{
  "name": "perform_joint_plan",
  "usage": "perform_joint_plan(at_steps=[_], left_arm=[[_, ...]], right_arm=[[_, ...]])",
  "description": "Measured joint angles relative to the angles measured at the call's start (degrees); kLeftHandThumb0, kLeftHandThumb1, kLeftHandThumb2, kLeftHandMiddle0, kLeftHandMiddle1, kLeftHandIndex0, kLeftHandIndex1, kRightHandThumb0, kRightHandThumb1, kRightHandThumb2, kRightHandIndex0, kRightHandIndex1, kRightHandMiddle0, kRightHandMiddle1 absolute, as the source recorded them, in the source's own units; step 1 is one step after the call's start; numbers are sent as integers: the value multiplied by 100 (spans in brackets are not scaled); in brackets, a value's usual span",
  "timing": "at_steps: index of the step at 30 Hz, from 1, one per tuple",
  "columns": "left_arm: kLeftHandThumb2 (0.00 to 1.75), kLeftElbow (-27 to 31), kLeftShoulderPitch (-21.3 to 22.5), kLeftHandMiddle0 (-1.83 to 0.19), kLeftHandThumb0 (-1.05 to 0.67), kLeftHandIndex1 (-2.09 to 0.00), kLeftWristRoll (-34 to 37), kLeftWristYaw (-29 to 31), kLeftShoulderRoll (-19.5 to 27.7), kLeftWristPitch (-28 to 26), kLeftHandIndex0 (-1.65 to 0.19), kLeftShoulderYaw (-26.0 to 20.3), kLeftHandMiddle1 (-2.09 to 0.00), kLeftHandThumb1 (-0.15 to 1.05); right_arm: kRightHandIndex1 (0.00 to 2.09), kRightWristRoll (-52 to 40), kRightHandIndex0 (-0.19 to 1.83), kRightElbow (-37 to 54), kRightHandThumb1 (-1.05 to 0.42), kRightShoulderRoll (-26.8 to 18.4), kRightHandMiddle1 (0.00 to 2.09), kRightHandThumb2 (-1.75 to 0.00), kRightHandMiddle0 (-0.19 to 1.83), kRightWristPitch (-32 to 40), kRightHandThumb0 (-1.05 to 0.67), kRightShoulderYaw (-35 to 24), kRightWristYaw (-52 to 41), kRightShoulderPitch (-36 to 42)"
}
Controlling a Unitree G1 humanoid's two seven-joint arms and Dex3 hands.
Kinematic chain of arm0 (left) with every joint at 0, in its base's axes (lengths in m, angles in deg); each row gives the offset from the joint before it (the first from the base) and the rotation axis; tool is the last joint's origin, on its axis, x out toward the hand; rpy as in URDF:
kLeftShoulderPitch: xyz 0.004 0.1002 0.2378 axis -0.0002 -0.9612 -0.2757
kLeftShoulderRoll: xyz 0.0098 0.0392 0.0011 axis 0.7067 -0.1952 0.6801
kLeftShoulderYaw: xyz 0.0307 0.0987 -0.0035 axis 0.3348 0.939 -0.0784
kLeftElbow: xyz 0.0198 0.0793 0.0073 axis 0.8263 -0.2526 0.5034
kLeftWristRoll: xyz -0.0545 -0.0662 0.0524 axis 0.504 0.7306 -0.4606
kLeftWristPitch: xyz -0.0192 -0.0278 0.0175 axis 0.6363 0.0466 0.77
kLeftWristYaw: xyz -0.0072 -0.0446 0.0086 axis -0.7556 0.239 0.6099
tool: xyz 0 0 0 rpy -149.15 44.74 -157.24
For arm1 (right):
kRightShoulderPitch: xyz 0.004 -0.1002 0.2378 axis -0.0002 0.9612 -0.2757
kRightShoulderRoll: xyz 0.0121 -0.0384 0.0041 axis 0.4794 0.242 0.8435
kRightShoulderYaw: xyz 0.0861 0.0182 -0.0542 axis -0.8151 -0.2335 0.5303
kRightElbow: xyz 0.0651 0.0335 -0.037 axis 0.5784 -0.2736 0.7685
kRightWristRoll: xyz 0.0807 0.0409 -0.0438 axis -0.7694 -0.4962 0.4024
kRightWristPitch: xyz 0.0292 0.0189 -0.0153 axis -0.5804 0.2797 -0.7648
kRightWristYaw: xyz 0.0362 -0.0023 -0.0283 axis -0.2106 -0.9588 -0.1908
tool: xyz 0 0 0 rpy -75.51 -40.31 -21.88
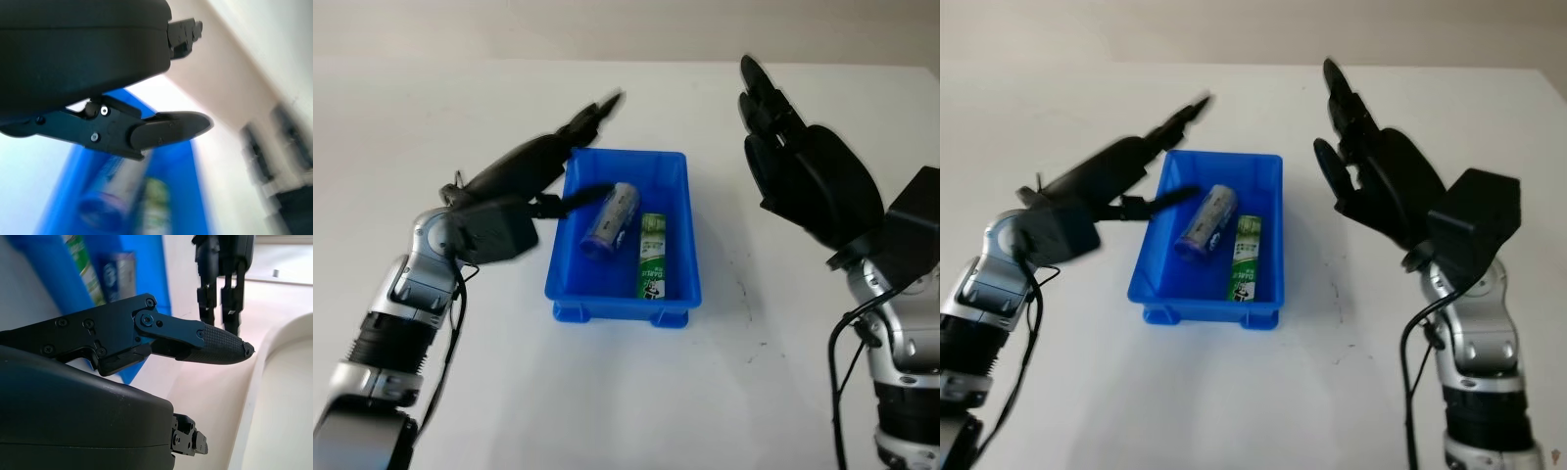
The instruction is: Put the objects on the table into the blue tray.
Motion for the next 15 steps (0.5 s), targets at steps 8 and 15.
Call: perform_joint_plan(at_steps=[8, 15], left_arm=[[78, 1503, -1189, 19, -82, 0, 1571, -587, -587, -438, 19, -1158, 0, 105], [75, 1692, -1465, 19, -83, 0, 1766, -1094, -741, -420, 19, -1634, 0, 105]], right_arm=[[0, -206, -19, 157, -105, 309, 0, -80, -19, 244, -80, -19, 327, 29], [0, -244, -19, -410, -105, 443, 0, -85, -19, 266, -81, -119, 551, -393]])
